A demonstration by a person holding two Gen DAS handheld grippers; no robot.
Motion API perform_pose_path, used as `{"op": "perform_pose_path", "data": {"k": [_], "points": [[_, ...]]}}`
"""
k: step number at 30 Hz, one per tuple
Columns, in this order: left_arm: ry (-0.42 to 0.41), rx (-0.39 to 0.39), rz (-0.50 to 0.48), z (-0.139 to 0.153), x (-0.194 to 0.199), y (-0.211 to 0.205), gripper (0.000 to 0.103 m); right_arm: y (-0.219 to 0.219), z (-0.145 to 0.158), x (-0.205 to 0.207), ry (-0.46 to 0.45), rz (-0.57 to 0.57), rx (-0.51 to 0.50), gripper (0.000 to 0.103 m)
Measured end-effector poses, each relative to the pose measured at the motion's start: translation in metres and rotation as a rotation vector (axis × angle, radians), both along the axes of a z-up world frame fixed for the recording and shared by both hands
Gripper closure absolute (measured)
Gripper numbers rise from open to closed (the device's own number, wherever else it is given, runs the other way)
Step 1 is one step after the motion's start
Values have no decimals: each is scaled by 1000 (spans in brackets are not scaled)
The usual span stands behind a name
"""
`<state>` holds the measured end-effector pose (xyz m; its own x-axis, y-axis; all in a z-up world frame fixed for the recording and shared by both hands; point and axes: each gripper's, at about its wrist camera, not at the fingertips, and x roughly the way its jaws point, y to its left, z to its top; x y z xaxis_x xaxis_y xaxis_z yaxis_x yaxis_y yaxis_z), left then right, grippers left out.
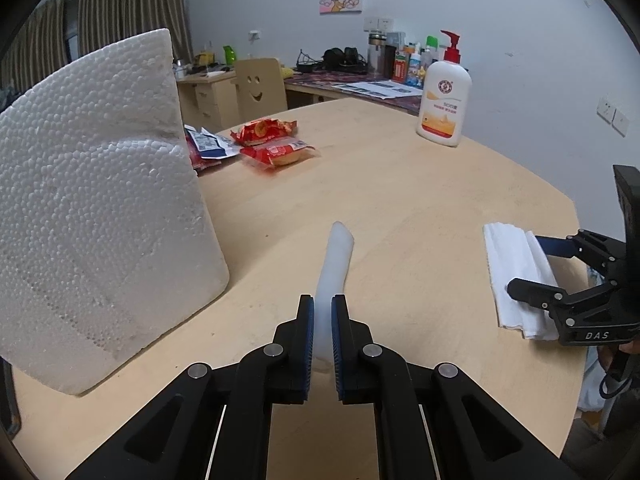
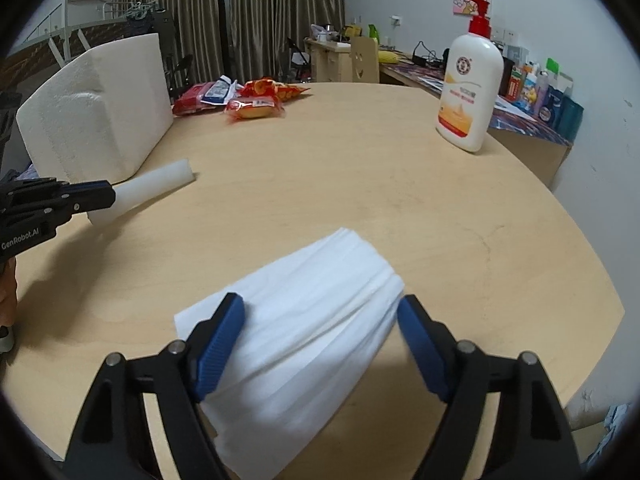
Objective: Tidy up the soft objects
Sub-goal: 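Close the left gripper on the foam strip while the right gripper closes on the tissues, then lift the white foam strip with the left gripper while the right gripper lifts the tissues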
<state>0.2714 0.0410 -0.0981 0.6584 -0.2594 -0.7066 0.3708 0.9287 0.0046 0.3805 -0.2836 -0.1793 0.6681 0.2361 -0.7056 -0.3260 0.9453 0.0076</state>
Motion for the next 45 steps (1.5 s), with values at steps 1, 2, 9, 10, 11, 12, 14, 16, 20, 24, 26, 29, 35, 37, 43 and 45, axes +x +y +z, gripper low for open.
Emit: {"op": "perform_pose_path", "data": {"k": [1,2,9,10,11,12,14,16,20,24,26,29,35,37,43,45], "points": [[4,-4,-5,0,1,1,92,0,0,0,2,1,-1,20],[6,-3,-4,0,1,2,92,1,0,0,2,1,-2,20],[35,9,-32,-4,1,-2,91,4,-1,-2,-1,11,-3,15],[36,7,-44,-4,0,-3,91,3,-1,-2,-5,11,-2,15],[37,9,-54,-4,-2,-5,91,3,-1,-2,-4,13,0,15],[33,15,-59,-4,-3,-8,90,3,-1,-2,-3,14,1,15],[39,30,-70,-6,-4,-11,80,3,-1,-2,-1,15,0,15],[51,50,-69,-9,-4,-14,56,3,-1,-2,0,15,2,15],[37,63,-65,-9,-6,-16,48,3,-1,-3,-1,21,2,14],[60,68,-52,-13,-3,-17,48,3,-1,-4,-3,24,5,13],[75,54,-62,-14,-3,-18,48,4,-1,-3,-5,25,4,13],[71,71,-82,-15,-6,-25,59,4,-1,-3,-8,26,4,13],[80,82,-91,-18,-7,-28,71,4,0,-5,2,26,-1,14],[79,76,-74,-18,-5,-26,82,3,-1,-7,3,30,-4,14],[58,91,-63,-18,-7,-27,85,4,3,-11,-4,52,-3,40],[50,85,-64,-17,-7,-26,86,4,3,-11,-8,57,-1,43]]}}
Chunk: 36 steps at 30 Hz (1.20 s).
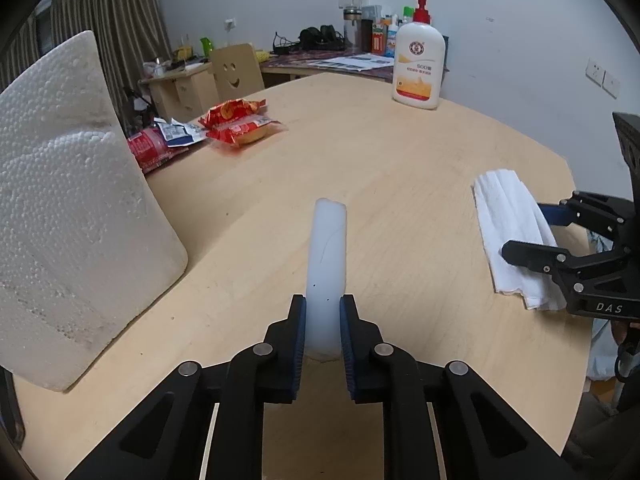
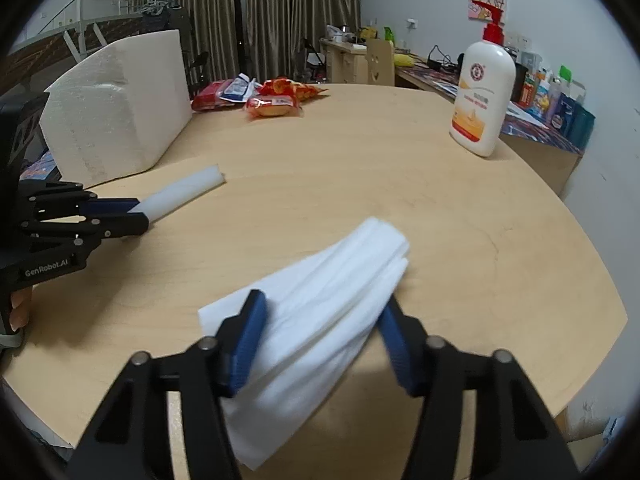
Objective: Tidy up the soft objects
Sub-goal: 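Lift the white foam strip with the left gripper while the right gripper lifts the tissues, then carry the foam strip and tissues with both grippers over to the white foam box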
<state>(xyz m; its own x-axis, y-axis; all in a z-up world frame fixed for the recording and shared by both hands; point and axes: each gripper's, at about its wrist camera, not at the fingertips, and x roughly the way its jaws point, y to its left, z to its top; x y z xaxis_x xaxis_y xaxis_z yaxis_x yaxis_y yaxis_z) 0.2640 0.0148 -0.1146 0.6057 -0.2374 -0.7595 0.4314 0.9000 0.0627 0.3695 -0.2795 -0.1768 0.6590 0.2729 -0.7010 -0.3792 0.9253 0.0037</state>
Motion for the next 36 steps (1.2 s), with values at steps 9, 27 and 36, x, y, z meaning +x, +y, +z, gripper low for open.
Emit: {"op": "perform_pose_path", "data": {"k": [9,27,36], "points": [[18,-47,2,1,3,4,85,4,1,-1,9,-44,0,47],[-26,-62,-7,8,-6,2,87,6,9,-15,-8,-61,135,91],[-62,-54,-14,14,-12,-2,87,-6,23,-17,-51,-88,145,91]]}}
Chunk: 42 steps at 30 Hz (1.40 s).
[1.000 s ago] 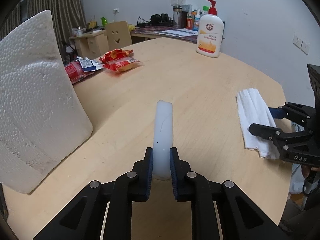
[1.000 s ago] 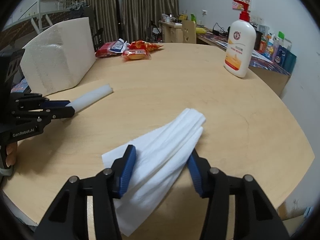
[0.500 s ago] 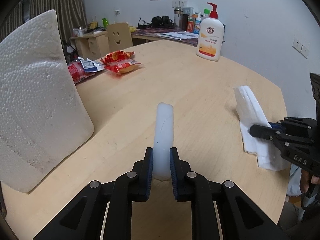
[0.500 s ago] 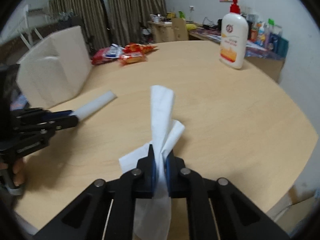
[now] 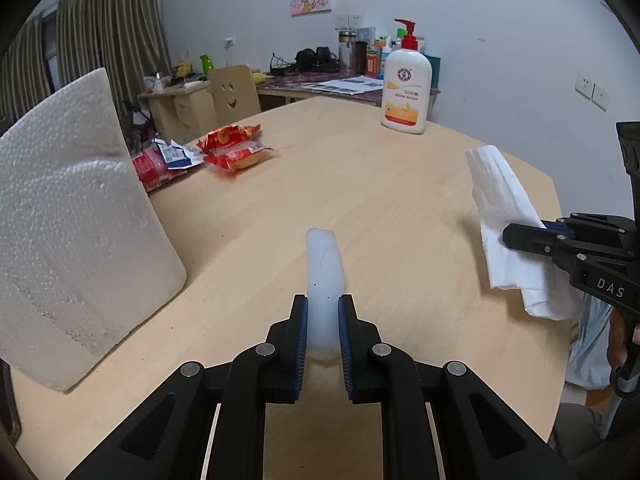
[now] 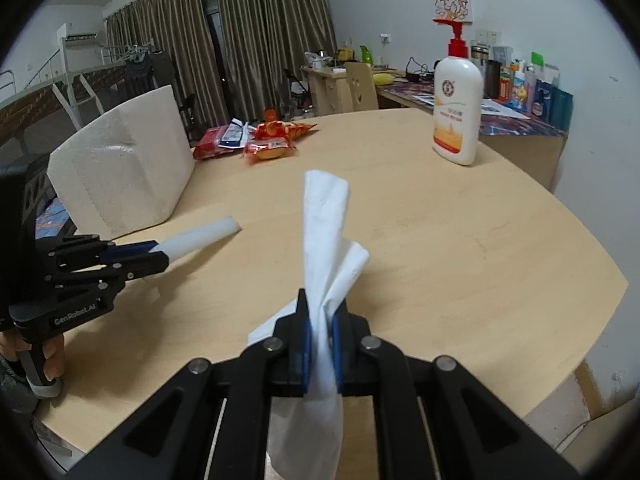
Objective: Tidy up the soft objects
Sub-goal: 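Carry the foam strip and tissues with both grippers over to the white foam box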
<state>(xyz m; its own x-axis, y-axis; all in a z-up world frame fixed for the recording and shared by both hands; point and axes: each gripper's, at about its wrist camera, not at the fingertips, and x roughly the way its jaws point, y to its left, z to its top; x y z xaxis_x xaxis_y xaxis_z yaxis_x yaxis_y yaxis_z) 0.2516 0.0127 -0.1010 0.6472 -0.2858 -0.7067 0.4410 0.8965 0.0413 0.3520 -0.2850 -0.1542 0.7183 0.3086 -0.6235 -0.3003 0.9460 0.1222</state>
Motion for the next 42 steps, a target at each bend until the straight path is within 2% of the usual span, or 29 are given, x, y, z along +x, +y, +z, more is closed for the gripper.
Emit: {"op": "perform_pose_path", "data": {"k": [10,19,24,29,42], "points": [[-44,3,-14,11,-11,-5,87,-7,2,-3,-9,0,15,91],[-74,41,-13,16,-19,-16,87,-10,4,-5,-18,17,34,91],[-125,37,13,28,-29,-15,87,-12,7,-8,-32,33,47,91],[-178,19,55,44,-45,-7,87,-12,13,-10,-50,50,60,91],[-356,12,260,84,-97,17,87,7,37,-20,-122,146,83,91]]}}
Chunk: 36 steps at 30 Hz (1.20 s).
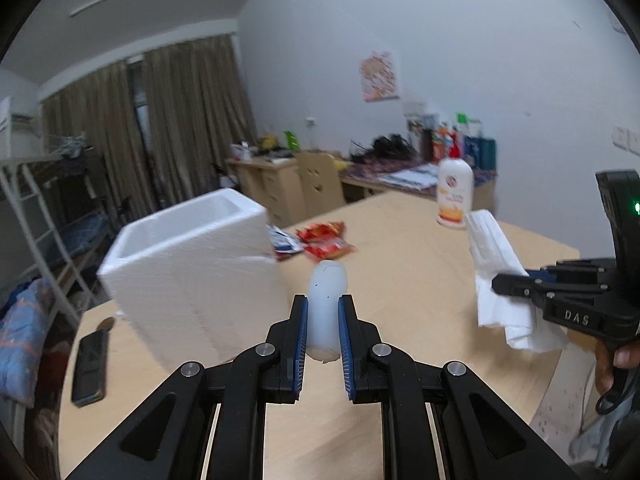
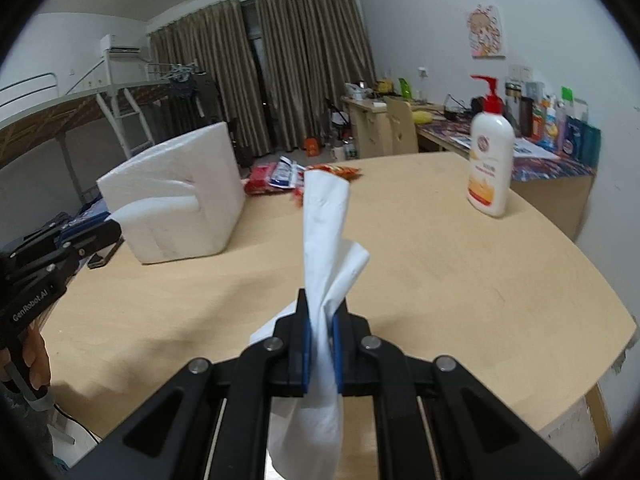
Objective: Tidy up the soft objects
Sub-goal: 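Carry the foam strip and tissues with both grippers over to the white foam box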
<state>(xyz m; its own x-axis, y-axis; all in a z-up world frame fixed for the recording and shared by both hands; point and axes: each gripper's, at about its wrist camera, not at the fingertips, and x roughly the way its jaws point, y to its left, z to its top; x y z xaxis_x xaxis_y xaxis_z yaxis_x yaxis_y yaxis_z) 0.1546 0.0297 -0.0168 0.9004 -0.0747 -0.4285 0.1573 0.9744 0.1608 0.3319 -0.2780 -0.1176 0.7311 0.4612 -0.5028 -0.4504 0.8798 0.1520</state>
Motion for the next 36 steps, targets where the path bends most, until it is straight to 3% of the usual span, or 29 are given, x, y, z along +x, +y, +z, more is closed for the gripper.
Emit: {"op": "perform_pose_path", "data": {"k": [6,15,36], "points": [[-78,-30,137,16,-21,18,87,15,15,-1,-42,59,10,91],[-157,-90,255,31,-54,36,87,41,36,-5,-112,169,24,91],[-187,-157,535,22,-83,60,87,86,51,-18,-169,411,54,91]]}}
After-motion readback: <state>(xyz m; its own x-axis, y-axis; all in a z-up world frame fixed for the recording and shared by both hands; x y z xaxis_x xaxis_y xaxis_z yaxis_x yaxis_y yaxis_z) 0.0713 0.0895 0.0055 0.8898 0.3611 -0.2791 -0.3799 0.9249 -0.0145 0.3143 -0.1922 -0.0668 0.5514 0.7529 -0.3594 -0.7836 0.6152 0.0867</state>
